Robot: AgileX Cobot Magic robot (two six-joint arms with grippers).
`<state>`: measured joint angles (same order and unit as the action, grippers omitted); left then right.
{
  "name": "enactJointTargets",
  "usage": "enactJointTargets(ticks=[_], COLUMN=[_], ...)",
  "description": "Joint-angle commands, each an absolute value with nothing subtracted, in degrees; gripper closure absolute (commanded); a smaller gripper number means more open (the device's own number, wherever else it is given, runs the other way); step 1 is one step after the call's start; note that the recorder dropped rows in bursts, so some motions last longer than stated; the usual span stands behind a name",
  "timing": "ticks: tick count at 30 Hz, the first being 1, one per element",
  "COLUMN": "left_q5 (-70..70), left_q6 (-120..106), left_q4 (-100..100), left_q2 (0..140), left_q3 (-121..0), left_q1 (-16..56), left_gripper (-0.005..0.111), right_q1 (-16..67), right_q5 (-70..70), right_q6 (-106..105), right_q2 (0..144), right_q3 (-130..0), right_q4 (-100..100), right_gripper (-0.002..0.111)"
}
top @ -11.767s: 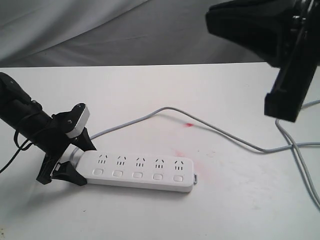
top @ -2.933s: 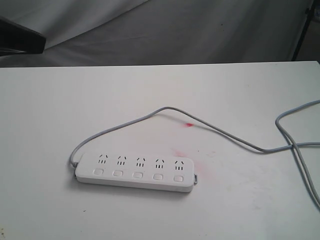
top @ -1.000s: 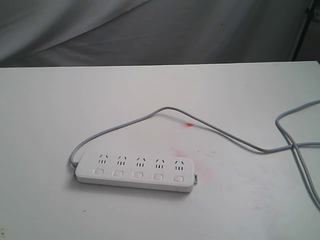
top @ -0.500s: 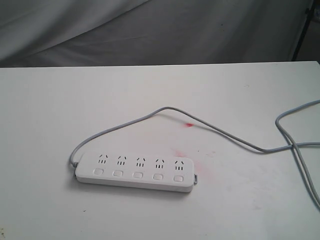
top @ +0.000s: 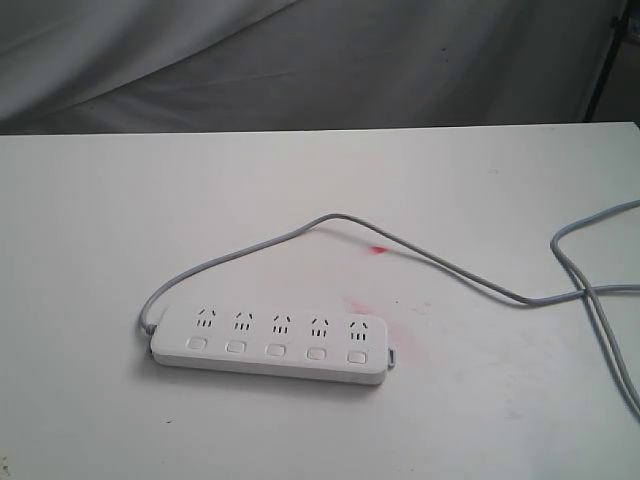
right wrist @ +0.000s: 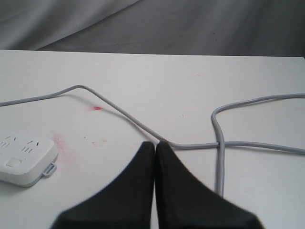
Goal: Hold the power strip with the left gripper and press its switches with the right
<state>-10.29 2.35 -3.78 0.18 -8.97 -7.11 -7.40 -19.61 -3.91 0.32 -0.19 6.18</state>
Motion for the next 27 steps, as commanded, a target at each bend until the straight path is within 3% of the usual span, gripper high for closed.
enactJointTargets(ticks=[1,10,27], left_q5=[-10.35,-10.99,-16.29], left_q6=[2.96,2.96,2.85], left_q4=[-0.52,-1.55,-2.23], left_q2=[0.0,0.0,0.0], left_q3=[-5.6,0.0,0.0], left_q1=[-8.69,-8.69,-8.69], left_gripper=[0.107,0.107,0.107], right_q1=[-7.3,-7.3,-7.3], right_q5=[-19.61,-19.61,-19.61], right_q6=[-4.09,-4.09,-4.09], right_q2=[0.0,0.0,0.0], right_q3=[0.0,0.0,0.0], right_q4=[5.5,5.5,5.5], right_gripper=[0.108,0.108,0.108])
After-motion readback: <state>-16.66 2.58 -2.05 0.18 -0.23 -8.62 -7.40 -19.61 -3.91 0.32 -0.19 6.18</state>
